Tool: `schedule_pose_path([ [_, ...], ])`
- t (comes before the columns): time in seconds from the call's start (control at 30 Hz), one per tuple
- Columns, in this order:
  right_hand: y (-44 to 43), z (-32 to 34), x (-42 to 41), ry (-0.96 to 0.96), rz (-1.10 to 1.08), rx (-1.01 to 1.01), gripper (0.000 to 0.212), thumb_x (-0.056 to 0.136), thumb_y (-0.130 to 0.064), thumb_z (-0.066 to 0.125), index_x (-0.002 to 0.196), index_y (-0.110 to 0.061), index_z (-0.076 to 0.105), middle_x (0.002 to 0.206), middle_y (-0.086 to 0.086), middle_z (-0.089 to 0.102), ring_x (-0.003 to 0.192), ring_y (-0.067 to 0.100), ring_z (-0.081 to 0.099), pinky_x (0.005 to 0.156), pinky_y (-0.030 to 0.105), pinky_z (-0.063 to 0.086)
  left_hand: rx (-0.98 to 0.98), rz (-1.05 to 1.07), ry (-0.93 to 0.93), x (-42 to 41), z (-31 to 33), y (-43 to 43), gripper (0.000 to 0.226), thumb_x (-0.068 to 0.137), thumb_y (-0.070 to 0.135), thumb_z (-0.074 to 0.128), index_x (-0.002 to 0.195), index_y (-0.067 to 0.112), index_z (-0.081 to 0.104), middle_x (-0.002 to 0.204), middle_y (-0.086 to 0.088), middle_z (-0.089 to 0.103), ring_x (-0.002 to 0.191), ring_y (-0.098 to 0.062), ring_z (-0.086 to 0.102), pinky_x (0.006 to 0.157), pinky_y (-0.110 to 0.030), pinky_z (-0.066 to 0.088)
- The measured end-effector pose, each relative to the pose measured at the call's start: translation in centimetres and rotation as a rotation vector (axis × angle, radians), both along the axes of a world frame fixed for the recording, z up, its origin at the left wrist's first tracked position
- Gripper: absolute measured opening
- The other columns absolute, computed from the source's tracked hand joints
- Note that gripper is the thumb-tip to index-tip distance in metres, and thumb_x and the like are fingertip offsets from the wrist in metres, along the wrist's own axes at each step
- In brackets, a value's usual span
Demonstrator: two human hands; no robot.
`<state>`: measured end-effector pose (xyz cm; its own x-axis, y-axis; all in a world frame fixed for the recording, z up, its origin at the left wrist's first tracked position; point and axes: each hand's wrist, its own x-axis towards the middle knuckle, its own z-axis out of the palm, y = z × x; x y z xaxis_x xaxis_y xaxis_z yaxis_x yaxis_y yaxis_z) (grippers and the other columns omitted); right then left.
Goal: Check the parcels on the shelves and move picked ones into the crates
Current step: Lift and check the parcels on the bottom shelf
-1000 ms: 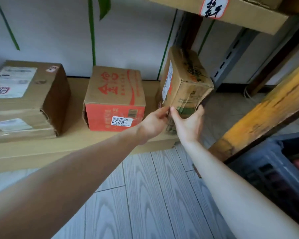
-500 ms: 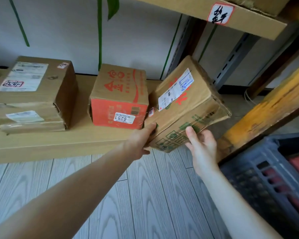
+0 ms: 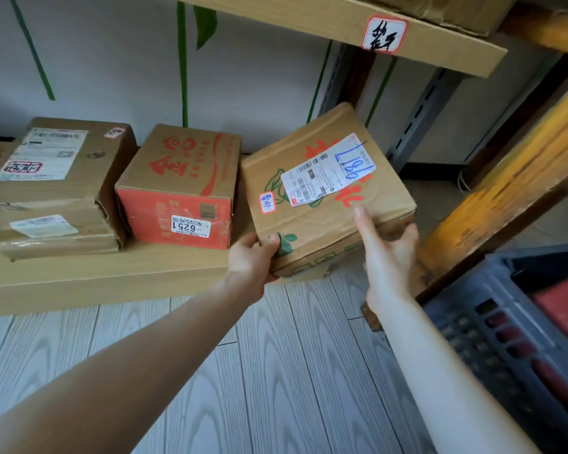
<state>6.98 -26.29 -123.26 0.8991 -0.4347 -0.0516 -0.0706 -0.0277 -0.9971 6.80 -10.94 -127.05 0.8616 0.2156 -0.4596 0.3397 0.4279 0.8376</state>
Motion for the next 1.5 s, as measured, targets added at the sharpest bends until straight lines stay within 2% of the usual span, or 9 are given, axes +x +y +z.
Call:
schedule_pose_path([
  [0.1,0.7,-1.2,1.2,0.195,0.085,0.349,0.054,0.075,-0.035,0.073,0.119,-0.025,0.044,0.128,0.003,0.054,0.119,0.028,0.051,0.089,0.045,0.047,0.133,0.053,0.001,0.6,0.2,1.3,0.025,0.089,0.015,0.059,0.113,0.009,0.058,0.101,-0.009,0.062,0.089,-0.027,0.062,0.077,-0.046,0.055],
  [0.27,0.9,-2.6,2.6,0.281,0.07,0.446,0.058,0.079,-0.03,0.071,0.126,-0.018,0.039,0.133,0.017,0.049,0.116,0.034,0.052,0.081,0.041,0.051,0.223,0.031,0.004,1.3,0.3,2.1,0.031,0.088,0.013,0.06,0.119,0.008,0.056,0.109,-0.013,0.063,0.096,-0.03,0.063,0.081,-0.049,0.054],
  [0.37,0.7,-2.9,3.3,0.282,0.07,0.429,0.049,0.078,-0.033,0.071,0.114,-0.02,0.041,0.131,0.017,0.05,0.111,0.032,0.053,0.083,0.039,0.05,0.239,0.032,0.011,1.6,0.2,2.1,0.033,0.089,0.015,0.059,0.121,0.01,0.054,0.112,-0.012,0.063,0.102,-0.032,0.063,0.082,-0.047,0.054],
  [0.5,0.5,-3.5,4.3,0.348,0.146,0.37,0.047,0.08,-0.04,0.067,0.112,-0.02,0.038,0.131,0.022,0.049,0.113,0.033,0.054,0.098,0.042,0.045,0.405,0.041,-0.065,1.8,0.1,2.1,0.032,0.089,0.015,0.058,0.119,0.006,0.057,0.103,-0.008,0.064,0.089,-0.022,0.061,0.086,-0.034,0.051],
  [0.7,0.9,-4.8,5.7,0.431,0.231,0.222,0.052,0.086,-0.04,0.06,0.124,-0.01,0.041,0.126,0.022,0.054,0.094,0.026,0.059,0.082,0.036,0.05,0.627,-0.045,-0.153,2.7,-0.2,2.3,0.017,0.09,0.01,0.052,0.098,-0.003,0.059,0.098,-0.015,0.065,0.088,-0.025,0.057,0.082,-0.035,0.048],
  [0.83,1.2,-5.1,6.4,0.421,0.23,0.241,0.052,0.086,-0.037,0.06,0.126,-0.01,0.041,0.126,0.022,0.054,0.096,0.027,0.061,0.084,0.038,0.052,0.677,-0.063,-0.16,3.6,-0.2,2.5,0.013,0.091,0.011,0.05,0.096,0.002,0.057,0.095,-0.009,0.06,0.084,-0.022,0.052,0.071,-0.028,0.044],
  [1.1,1.8,-5.0,6.9,0.414,0.197,0.279,0.054,0.088,-0.033,0.059,0.131,-0.008,0.04,0.127,0.021,0.054,0.106,0.03,0.061,0.082,0.036,0.051,0.673,-0.071,-0.151,4.2,-0.5,2.7,0.016,0.092,0.015,0.05,0.1,0.004,0.058,0.097,-0.008,0.061,0.083,-0.022,0.052,0.073,-0.029,0.041],
  [1.3,3.0,-5.1,4.2,0.395,0.189,0.245,0.022,0.088,-0.029,0.061,0.095,-0.013,0.047,0.111,0.014,0.059,0.086,0.021,0.061,0.078,0.031,0.051,0.658,-0.129,-0.137,3.6,-0.1,3.7,0.023,0.094,0.018,0.048,0.111,0.006,0.058,0.09,-0.004,0.059,0.066,-0.013,0.048,0.064,-0.026,0.039],
  [1.5,5.3,-4.0,0.4,0.423,0.403,0.067,0.008,0.089,-0.024,0.058,0.093,-0.021,0.052,0.105,0.006,0.063,0.09,0.016,0.064,0.075,0.028,0.053,0.734,-0.121,-0.213,1.2,0.9,6.1,0.031,0.092,0.016,0.051,0.119,0.003,0.059,0.106,-0.007,0.063,0.1,-0.022,0.058,0.081,-0.024,0.039],
])
